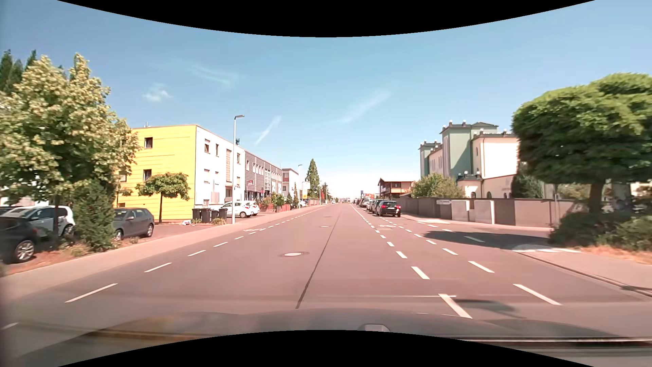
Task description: Follow the waypoints while adhering to traffic rules and regulations
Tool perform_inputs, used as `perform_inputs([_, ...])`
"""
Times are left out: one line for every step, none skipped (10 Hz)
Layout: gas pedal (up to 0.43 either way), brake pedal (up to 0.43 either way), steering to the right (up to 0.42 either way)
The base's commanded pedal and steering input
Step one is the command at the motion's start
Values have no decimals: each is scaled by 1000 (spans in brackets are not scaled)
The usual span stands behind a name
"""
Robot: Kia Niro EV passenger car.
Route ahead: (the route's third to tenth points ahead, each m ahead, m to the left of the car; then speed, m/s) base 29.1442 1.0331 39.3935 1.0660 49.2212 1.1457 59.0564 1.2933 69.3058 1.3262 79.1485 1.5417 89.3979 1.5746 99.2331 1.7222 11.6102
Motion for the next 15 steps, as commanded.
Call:
perform_inputs([28,0,-4])
perform_inputs([28,0,-4])
perform_inputs([28,0,-4])
perform_inputs([28,0,-3])
perform_inputs([28,0,-3])
perform_inputs([28,0,-4])
perform_inputs([28,0,-3])
perform_inputs([28,0,-4])
perform_inputs([28,0,-3])
perform_inputs([28,0,-3])
perform_inputs([28,0,-4])
perform_inputs([28,0,-3])
perform_inputs([28,0,-3])
perform_inputs([28,0,-3])
perform_inputs([28,0,-4])
